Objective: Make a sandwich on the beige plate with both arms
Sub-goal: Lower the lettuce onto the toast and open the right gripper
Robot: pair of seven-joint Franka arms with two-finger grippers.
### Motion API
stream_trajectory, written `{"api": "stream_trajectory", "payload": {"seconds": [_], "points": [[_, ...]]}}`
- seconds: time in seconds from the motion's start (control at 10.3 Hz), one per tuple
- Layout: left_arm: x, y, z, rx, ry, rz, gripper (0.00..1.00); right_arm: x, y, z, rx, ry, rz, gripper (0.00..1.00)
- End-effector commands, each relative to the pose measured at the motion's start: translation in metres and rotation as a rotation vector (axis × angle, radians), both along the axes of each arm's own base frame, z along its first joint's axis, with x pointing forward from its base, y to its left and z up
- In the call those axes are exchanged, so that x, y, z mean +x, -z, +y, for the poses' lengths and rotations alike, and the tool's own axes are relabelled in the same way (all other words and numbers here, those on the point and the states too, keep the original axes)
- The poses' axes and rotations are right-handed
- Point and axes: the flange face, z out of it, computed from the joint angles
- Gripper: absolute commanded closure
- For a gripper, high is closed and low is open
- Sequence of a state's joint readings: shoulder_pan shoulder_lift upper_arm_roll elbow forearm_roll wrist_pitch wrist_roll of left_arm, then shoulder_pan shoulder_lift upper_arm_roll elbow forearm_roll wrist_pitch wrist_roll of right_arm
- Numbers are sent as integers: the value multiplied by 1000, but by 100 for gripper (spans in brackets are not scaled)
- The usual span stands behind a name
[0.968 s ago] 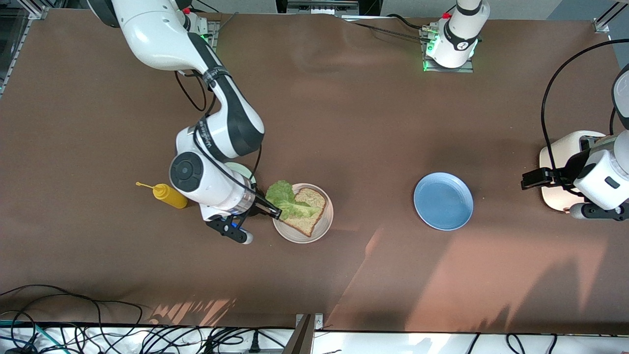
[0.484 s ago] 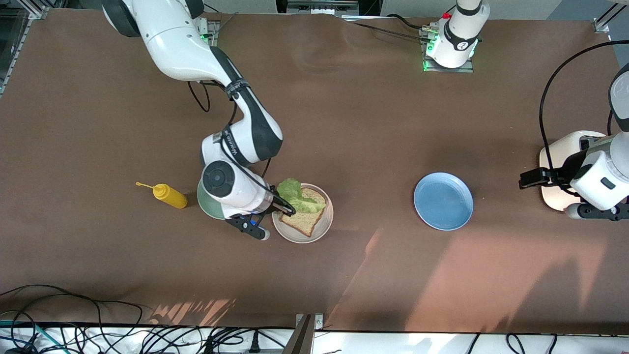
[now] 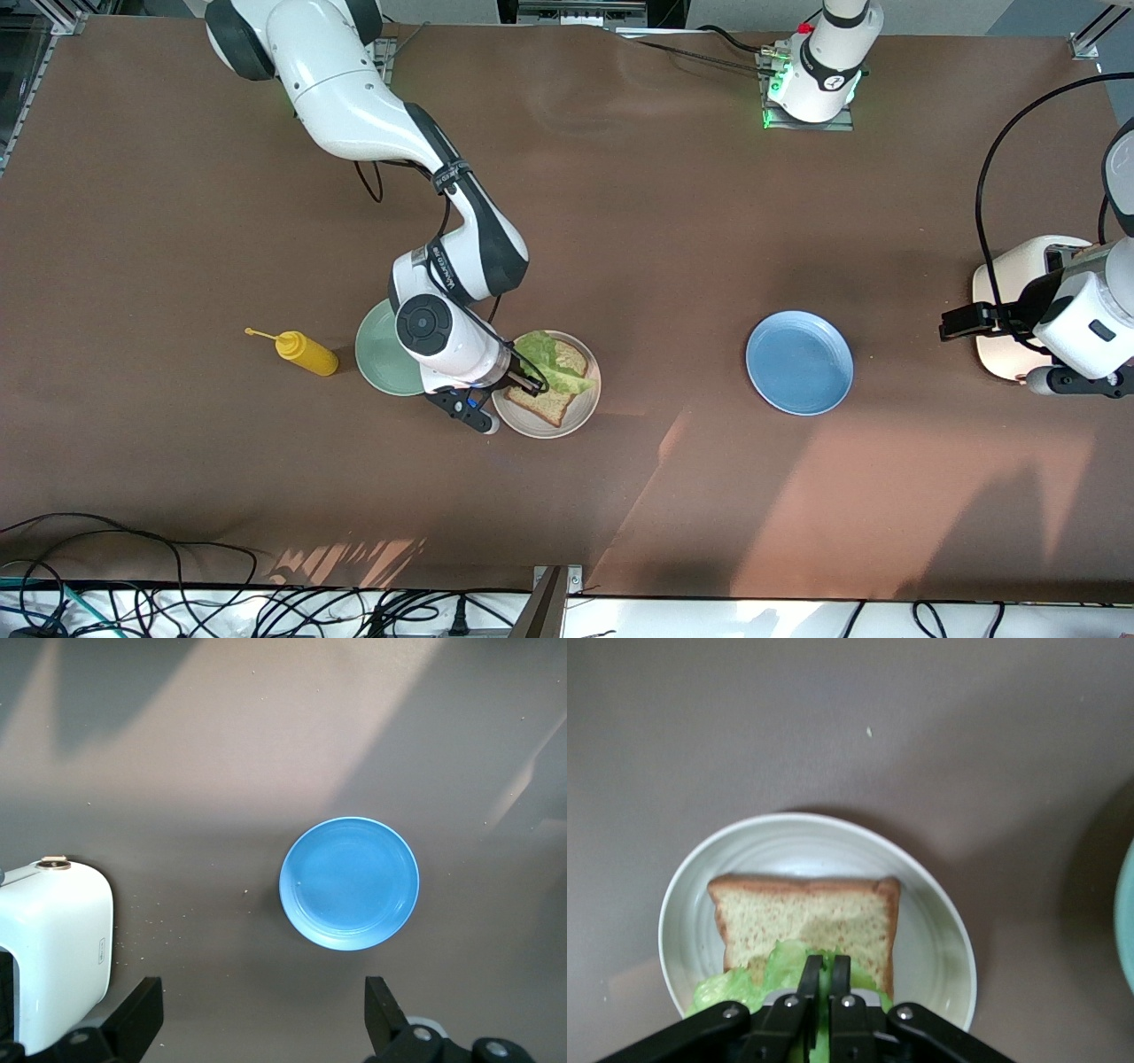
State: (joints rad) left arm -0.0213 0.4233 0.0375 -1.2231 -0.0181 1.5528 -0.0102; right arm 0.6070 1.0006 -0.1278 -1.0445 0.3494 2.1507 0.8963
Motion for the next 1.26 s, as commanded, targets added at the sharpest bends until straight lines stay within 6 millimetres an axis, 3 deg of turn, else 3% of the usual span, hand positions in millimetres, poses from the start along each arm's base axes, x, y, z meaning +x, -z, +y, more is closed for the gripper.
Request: {"api": "stream_trajectory", "payload": {"seconds": [0.0,0.29,0.39,0.68,0.77,0.97,1.16], "points": [[-6,-4,2,16,15,2,0,11,-7,0,17,5,-50,100],[-6,-4,4,16,13,2,0,11,2,1,15,18,-53,98],[-6,-4,4,16,13,0,0,11,3,1,16,17,-52,73],[-6,-4,5,16,12,0,0,11,3,1,19,15,-51,23],[-6,-4,4,16,13,0,0,11,3,2,17,15,-52,0],[-6,-2,3,16,13,8,0,12,-1,0,8,15,-55,0],[-6,-1,2,16,15,9,0,12,-42,0,33,9,-77,0]]}}
